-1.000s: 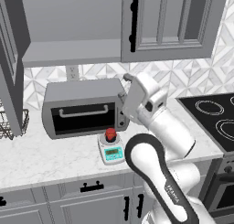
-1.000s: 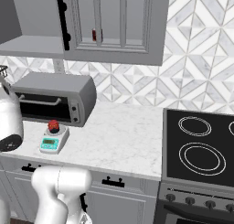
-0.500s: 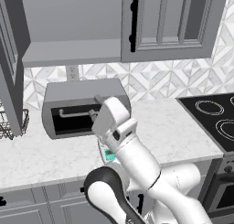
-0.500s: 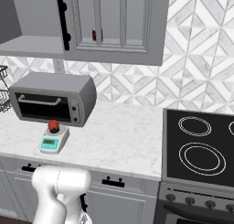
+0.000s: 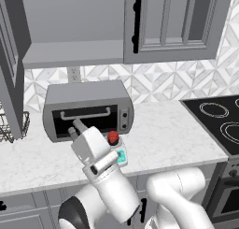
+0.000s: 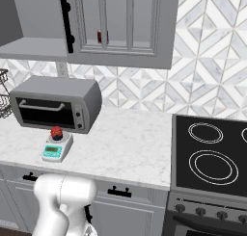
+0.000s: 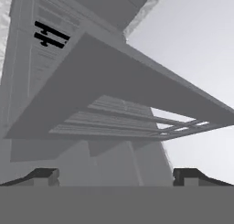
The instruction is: Pick the jam and place it on the digital scale for weighing, and close the cabinet.
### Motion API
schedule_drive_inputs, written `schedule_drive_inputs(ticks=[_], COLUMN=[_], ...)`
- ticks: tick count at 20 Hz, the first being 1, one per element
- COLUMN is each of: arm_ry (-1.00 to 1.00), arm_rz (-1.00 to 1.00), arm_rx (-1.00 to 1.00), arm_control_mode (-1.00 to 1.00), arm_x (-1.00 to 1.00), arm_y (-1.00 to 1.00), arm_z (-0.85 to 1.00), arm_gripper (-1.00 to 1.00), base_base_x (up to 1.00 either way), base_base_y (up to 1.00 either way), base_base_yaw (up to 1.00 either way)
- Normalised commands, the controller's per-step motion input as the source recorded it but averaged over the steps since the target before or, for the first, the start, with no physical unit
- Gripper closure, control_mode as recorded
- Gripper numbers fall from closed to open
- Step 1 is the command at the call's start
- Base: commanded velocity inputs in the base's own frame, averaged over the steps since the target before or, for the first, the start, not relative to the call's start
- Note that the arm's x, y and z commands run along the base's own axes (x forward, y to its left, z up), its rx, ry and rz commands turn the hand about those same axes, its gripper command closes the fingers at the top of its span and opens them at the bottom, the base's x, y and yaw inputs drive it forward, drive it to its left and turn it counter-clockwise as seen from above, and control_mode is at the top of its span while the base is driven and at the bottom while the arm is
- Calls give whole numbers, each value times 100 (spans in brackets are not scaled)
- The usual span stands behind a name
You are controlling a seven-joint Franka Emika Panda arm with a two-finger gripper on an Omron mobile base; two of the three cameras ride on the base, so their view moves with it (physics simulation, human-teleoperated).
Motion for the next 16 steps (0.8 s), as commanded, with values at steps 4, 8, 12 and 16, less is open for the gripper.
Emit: schedule_drive_inputs(ticks=[4,8,12,16], arm_ry=[-15,-15,-6,0], arm_rz=[-4,-2,-5,-6], arm_rx=[0,0,-1,-4], arm_control_mode=[-100,-100,-100,-100], arm_x=[-71,-53,-48,-64], arm_y=[52,76,80,74], arm_z=[0,2,11,9], arm_gripper=[-100,-100,-100,-100], base_base_x=[0,0,0,0], base_base_y=[0,0,0,0], base_base_yaw=[0,0,0,0])
